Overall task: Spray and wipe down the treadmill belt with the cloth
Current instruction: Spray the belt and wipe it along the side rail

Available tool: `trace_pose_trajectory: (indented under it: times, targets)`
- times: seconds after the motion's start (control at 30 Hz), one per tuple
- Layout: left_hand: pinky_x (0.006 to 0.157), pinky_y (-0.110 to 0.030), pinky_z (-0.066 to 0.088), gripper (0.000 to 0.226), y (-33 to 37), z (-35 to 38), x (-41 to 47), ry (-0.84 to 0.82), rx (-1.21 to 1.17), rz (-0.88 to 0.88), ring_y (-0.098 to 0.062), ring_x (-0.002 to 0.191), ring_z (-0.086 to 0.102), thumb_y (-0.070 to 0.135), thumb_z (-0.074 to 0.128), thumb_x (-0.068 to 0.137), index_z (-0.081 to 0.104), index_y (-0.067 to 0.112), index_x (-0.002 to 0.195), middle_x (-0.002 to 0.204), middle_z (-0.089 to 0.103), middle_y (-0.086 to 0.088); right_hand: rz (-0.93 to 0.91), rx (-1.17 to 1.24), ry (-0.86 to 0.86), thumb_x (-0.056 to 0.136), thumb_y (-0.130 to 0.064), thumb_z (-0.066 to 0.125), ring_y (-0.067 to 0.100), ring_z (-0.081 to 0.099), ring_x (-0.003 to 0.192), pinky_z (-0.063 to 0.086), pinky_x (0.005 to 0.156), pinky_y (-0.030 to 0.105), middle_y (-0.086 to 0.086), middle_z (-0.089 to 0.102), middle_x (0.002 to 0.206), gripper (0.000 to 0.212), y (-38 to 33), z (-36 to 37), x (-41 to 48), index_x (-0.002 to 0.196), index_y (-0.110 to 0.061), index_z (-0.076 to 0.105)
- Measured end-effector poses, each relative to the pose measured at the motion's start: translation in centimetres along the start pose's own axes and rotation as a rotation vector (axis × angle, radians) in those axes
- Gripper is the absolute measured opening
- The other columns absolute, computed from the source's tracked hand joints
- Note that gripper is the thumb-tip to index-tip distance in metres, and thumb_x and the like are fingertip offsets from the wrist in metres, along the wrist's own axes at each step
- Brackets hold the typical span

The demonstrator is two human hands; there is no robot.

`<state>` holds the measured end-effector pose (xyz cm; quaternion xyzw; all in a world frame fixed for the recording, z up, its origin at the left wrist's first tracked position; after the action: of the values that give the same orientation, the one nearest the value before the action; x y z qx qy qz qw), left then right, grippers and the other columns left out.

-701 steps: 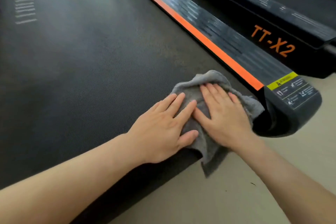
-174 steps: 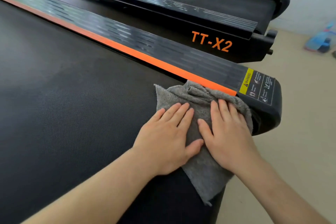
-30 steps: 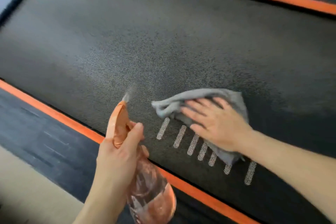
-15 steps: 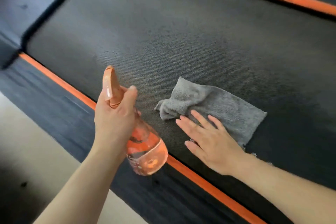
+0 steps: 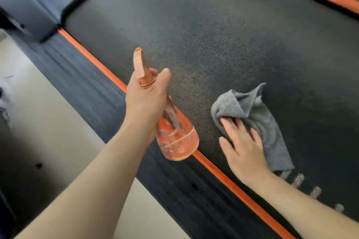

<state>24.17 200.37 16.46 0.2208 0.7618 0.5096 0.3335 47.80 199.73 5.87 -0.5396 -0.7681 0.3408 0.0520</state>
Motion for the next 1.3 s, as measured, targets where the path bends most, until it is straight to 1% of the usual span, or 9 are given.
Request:
trace_pose_trajectory:
  times: [0.2, 0.3, 0.4, 0.6, 0.73, 0.87, 0.97, 1.17, 1.3]
  targets:
    - [0.07, -0.032, 0.048, 0.01, 0.5, -4.9, -1.6, 0.194, 0.109, 0.134, -0.008, 0.064, 0.055, 0.033, 0.07, 0.086, 0.061, 0.036, 0.081, 0.067, 0.057, 0.013, -0.149, -0.134, -0.161, 0.101, -0.039, 0.031, -0.023, -0.017, 0.136, -0.006, 0.112, 0.019, -0.034, 0.004, 0.155, 0.054, 0.3, 0.4, 0.7, 0.153, -0.047, 0.018]
    - [0.078, -0.012, 0.04, 0.059, 2.1, -6.1, -3.8, 0.248, 0.188, 0.31, 0.004, 0.077, 0.054, 0.023, 0.07, 0.088, 0.045, 0.077, 0.09, 0.079, 0.057, 0.021, -0.141, -0.171, -0.189, 0.102, -0.023, 0.043, -0.023, -0.018, 0.133, -0.003, 0.113, 0.022, -0.035, 0.002, 0.153, 0.063, -0.2, 0.3, 0.8, 0.154, -0.045, 0.015]
    - [0.082, -0.012, 0.041, 0.061, 2.1, -6.4, -6.7, 0.295, 0.219, 0.466, 0.014, 0.08, 0.054, 0.013, 0.071, 0.087, 0.041, 0.061, 0.11, 0.088, 0.056, 0.034, -0.082, -0.115, -0.143, 0.1, -0.021, 0.045, -0.016, -0.009, 0.138, -0.002, 0.118, 0.03, -0.035, 0.005, 0.151, 0.066, -0.8, 0.3, 0.4, 0.156, -0.041, 0.015]
    - [0.086, -0.011, 0.046, 0.063, -2.2, -7.4, -8.0, 0.276, 0.18, 0.149, 0.013, 0.089, 0.056, 0.026, 0.08, 0.082, 0.039, 0.025, 0.13, 0.101, 0.055, 0.016, -0.168, -0.135, -0.193, 0.103, -0.037, 0.039, -0.013, -0.008, 0.142, 0.001, 0.117, 0.027, -0.034, 0.002, 0.151, 0.064, 0.9, -1.1, -1.6, 0.158, -0.04, 0.005]
    - [0.1, -0.039, 0.047, 0.061, -6.8, -7.6, -14.1, 0.41, 0.214, -0.103, -0.013, 0.106, 0.053, 0.018, 0.081, 0.079, 0.045, 0.026, 0.127, 0.123, 0.053, 0.001, -0.112, -0.077, -0.162, 0.1, -0.045, 0.026, -0.015, -0.006, 0.14, 0.008, 0.116, 0.026, -0.034, 0.003, 0.149, 0.059, 4.2, -2.5, -4.4, 0.157, -0.04, 0.009]
    - [0.092, -0.033, 0.047, 0.039, -7.6, 4.2, -21.4, -0.001, 0.484, 0.133, -0.016, 0.096, 0.055, -0.002, 0.067, 0.078, 0.063, 0.03, 0.1, 0.106, 0.056, 0.009, -0.035, 0.013, -0.106, 0.099, -0.033, 0.027, -0.01, 0.005, 0.142, 0.017, 0.119, 0.03, -0.028, 0.016, 0.151, 0.055, 8.9, -5.0, -8.2, 0.154, -0.035, 0.022]
    - [0.099, -0.005, 0.021, 0.044, -7.9, 13.0, -23.2, -0.308, 0.655, 0.285, -0.016, 0.122, 0.044, 0.011, 0.067, 0.085, 0.061, 0.024, 0.127, 0.135, 0.05, 0.007, 0.003, 0.064, -0.076, 0.103, -0.016, 0.036, -0.007, 0.014, 0.144, 0.016, 0.119, 0.024, -0.02, 0.028, 0.152, 0.051, 11.7, -6.6, -10.6, 0.152, -0.027, 0.035]
    - [0.103, -0.034, 0.041, 0.073, -8.6, 22.2, -20.8, -0.42, 0.53, 0.025, -0.021, 0.123, 0.05, 0.021, 0.065, 0.092, 0.025, 0.02, 0.153, 0.138, 0.049, -0.003, 0.057, -0.012, 0.117, 0.086, 0.007, 0.065, 0.018, 0.055, 0.121, 0.033, 0.105, 0.017, 0.002, 0.063, 0.132, 0.052, 17.6, -10.7, -15.4, 0.134, -0.013, 0.061]
    - [0.083, -0.034, 0.044, 0.042, -10.4, 26.5, -25.6, -0.688, 0.833, 0.037, -0.024, 0.107, 0.06, 0.027, 0.062, 0.092, 0.045, 0.021, 0.129, 0.107, 0.067, -0.001, 0.125, -0.116, 0.114, 0.078, -0.01, 0.081, 0.021, 0.06, 0.105, 0.059, 0.08, 0.041, -0.002, 0.066, 0.123, 0.05, 19.8, -11.8, -17.4, 0.125, -0.015, 0.065]
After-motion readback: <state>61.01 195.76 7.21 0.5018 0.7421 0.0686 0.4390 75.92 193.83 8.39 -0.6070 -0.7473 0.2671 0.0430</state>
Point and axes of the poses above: each hand's wrist, its own x-axis towards the middle knuckle, its own z-axis out of the palm, y = z × x, the point moved 8 cm from there along x, towards the middle knuckle
